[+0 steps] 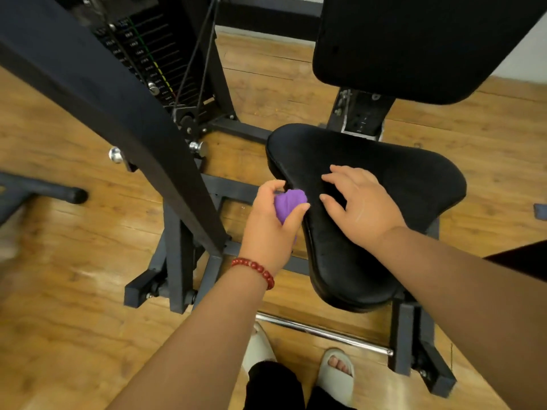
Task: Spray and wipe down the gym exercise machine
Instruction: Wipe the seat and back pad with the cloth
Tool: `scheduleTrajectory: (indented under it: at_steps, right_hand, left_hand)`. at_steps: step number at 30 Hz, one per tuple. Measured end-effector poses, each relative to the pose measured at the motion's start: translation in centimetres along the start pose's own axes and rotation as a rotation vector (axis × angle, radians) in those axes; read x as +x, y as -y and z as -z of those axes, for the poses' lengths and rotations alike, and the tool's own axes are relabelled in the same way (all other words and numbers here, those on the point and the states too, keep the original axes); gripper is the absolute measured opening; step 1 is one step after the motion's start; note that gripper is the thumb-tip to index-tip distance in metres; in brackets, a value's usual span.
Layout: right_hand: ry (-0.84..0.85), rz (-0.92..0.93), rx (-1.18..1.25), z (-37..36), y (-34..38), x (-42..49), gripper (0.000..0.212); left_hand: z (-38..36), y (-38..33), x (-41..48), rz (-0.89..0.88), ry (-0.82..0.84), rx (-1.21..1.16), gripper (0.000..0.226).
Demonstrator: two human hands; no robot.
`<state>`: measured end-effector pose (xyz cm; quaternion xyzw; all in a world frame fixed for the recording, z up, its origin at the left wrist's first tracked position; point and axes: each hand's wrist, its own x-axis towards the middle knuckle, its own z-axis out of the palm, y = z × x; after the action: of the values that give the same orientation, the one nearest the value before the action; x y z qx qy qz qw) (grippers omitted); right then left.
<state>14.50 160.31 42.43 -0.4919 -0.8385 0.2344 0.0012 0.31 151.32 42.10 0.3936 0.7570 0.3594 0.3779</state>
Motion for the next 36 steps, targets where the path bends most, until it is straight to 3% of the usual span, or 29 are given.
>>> scheduleTrajectory:
  at_steps: [5,9,17,24,30,36]
  right_hand:
    - [-0.009,-0.093,0.042,0.3,0.1,-4.7,0.045]
    - [-0.037,-0.114,0.051,1.1,1.0,-8.5,0.045]
    - [-0.333,-0.124,0.274,6.6,6.4,-14.9,0.035]
    - [-0.602,-0.057,0.372,13.6,9.8,-18.1,0.021]
    - [-0.705,-0.021,0.428,19.3,9.9,-18.8,0.015]
    - [-0.701,0.062,0.476,25.3,8.8,-18.0,0.017]
  left_hand:
    - [1.1,-0.4,-2.1,-0.427,0.079,0.535,0.044]
    - [2.6,-1.2,-4.1,-0.653,0.108,0.743,0.050]
    - [7.4,-6.8,-9.1,-0.885,0.106,0.783,0.056]
    - [10.2,-14.2,-12.7,-1.026,0.012,0.700,0.041]
    - [10.4,-19.7,-13.2,-1.094,-0.105,0.662,0.042]
    - [9.9,-25.6,-13.3,-1.120,-0.258,0.666,0.041]
